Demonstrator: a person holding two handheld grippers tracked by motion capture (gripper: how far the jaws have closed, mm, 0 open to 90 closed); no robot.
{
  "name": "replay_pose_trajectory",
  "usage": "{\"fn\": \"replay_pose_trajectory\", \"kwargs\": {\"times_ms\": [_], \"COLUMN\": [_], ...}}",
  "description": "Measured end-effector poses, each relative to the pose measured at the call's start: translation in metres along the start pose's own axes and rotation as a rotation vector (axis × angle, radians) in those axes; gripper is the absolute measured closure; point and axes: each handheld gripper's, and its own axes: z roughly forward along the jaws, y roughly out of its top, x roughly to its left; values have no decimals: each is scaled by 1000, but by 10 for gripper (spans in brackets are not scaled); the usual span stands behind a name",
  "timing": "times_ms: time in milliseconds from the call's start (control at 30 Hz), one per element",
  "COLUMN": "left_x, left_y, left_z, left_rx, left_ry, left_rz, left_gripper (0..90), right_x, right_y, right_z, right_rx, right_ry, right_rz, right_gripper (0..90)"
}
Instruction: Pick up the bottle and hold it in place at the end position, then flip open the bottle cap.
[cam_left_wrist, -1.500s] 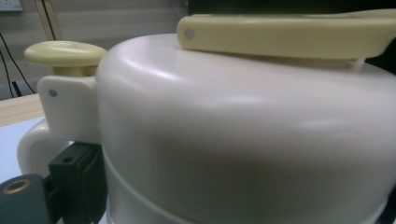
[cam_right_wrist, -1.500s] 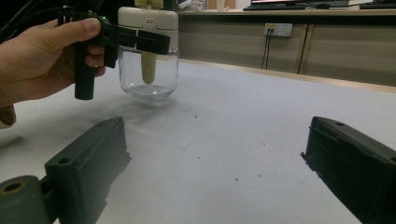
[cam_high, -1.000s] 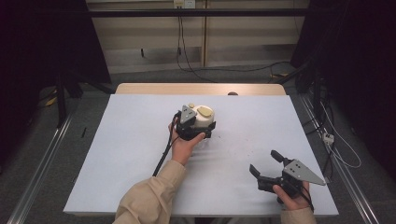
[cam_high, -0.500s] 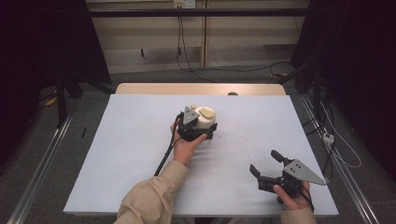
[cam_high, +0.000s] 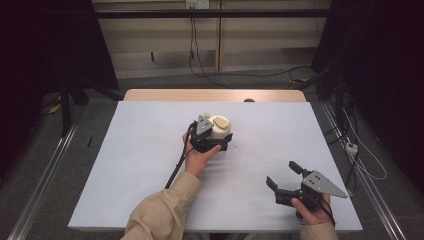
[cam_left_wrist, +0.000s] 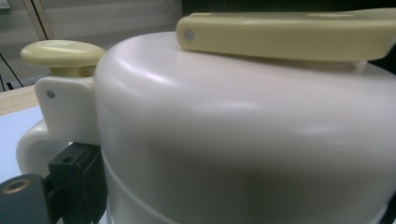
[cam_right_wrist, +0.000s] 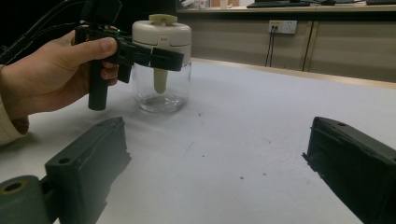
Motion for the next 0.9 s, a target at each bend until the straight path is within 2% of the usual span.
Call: {"fn": "replay_pose_trajectory", "kwargs": {"times_ms": [133,233,400,467,533,667,900], "left_x": [0,0,1,2,2,2,3], "left_y": [0,-1,-2,-3,-4,-4,-5], "left_z": [0,0,-2,-3,-4,-4,-5], "left_rx": [-1,-7,0,-7,-10,-9,-11], "left_ry": [-2,-3,-7,-11,-11,-9,-13], "left_rz": [0,-14,-3,-16,-29,-12,-16], "left_gripper": [64,64,63,63,63,62,62], "right_x": [0,1,2,2,3,2,6], "right_y": [0,0,1,1,1,2,8], "right_z": [1,1,5,7,7,8,17], "right_rx": [3,6,7,15,13,18,33], "right_ry": [2,3,12,21,19,13,14], "right_rz": [1,2,-1,-10,4,5,-7], "right_gripper": [43,42,42,42,41,42,41]}}
